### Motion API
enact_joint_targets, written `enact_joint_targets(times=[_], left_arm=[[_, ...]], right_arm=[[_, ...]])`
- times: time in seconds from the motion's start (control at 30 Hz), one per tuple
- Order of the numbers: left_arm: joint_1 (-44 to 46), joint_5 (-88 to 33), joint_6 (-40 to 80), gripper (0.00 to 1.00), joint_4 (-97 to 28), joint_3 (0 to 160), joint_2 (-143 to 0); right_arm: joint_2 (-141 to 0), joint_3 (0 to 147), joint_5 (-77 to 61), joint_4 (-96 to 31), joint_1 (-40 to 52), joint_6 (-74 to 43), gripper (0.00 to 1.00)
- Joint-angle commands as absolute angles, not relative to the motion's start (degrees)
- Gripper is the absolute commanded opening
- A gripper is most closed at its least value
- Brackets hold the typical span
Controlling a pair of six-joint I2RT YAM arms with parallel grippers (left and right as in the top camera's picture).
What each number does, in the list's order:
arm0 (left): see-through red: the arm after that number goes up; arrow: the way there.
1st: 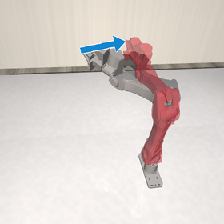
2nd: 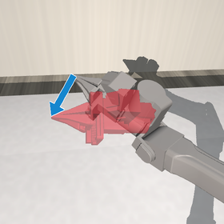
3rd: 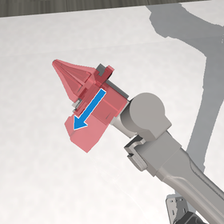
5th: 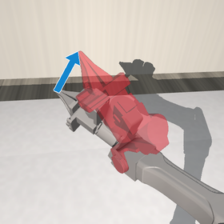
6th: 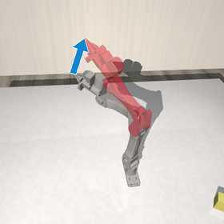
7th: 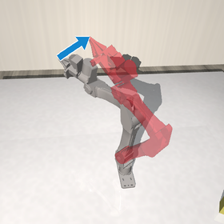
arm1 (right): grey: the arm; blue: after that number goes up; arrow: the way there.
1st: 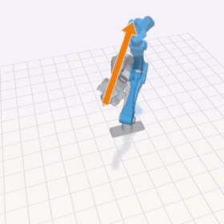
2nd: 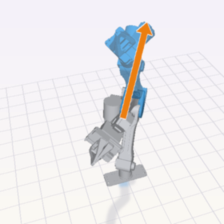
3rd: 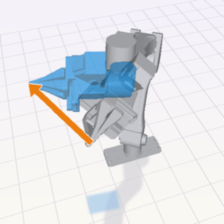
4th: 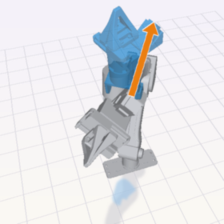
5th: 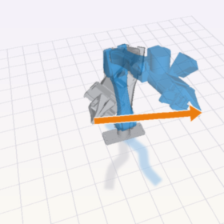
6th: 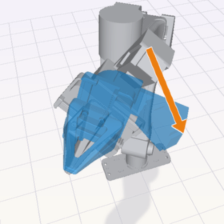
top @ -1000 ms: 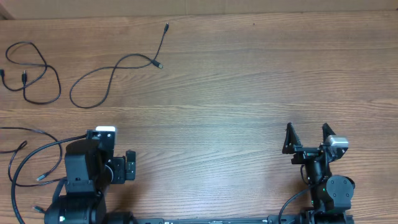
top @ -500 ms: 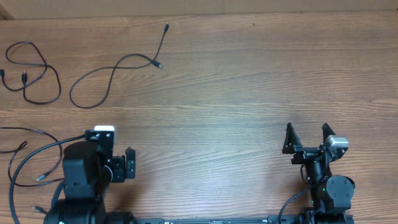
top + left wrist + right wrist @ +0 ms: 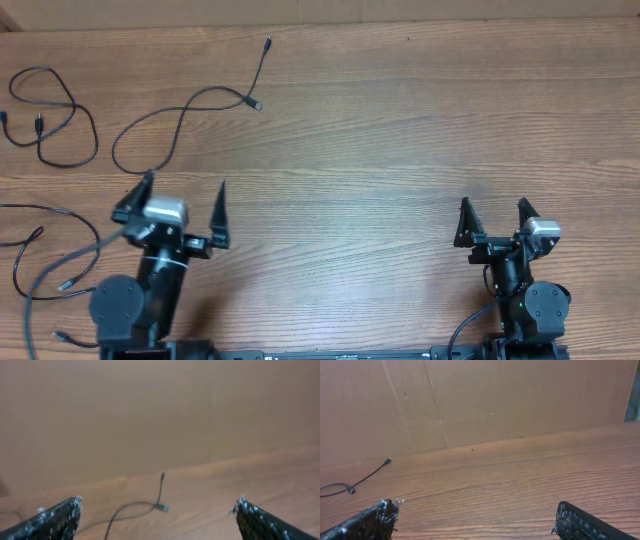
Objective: Untangle cables
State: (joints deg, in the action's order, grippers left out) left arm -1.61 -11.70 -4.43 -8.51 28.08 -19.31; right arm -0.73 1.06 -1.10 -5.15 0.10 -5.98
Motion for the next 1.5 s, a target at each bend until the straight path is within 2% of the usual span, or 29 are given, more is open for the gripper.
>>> enact_joint_targets(times=[0.0, 0.13, 0.53, 0.83, 1.13, 1.47], left_arm=[[-2.3, -16.6, -3.7, 0.99, -3.0, 21.9, -15.0], [-3.0, -16.5, -3.8, 1.00, 1.3, 16.2, -10.2], [-5.0, -16.6, -3.8, 1.00, 1.7, 7.3, -0.6], [-5.0, -16.6, -3.6, 1.00, 5.9, 0.6, -0.2], [-4.9, -16.1, -3.9, 1.00, -3.1, 0.3, -0.2], [-4.9, -16.1, -3.8, 1.00, -3.0, 0.3, -0.2]], right_arm=[[-0.6, 0.5, -1.1, -4.8, 0.3, -5.7, 1.00], [-0.6, 0.5, -1.1, -4.8, 0.3, -5.7, 1.00], [-0.6, 0.5, -1.1, -4.8, 0.3, -5.7, 1.00], [-0.6, 0.5, -1.1, -4.8, 0.3, -5.7, 1.00], [-0.6, 0.5, -1.1, -4.8, 0.3, -5.7, 1.00], [-0.6, 0.5, -1.1, -4.8, 0.3, -5.7, 1.00]])
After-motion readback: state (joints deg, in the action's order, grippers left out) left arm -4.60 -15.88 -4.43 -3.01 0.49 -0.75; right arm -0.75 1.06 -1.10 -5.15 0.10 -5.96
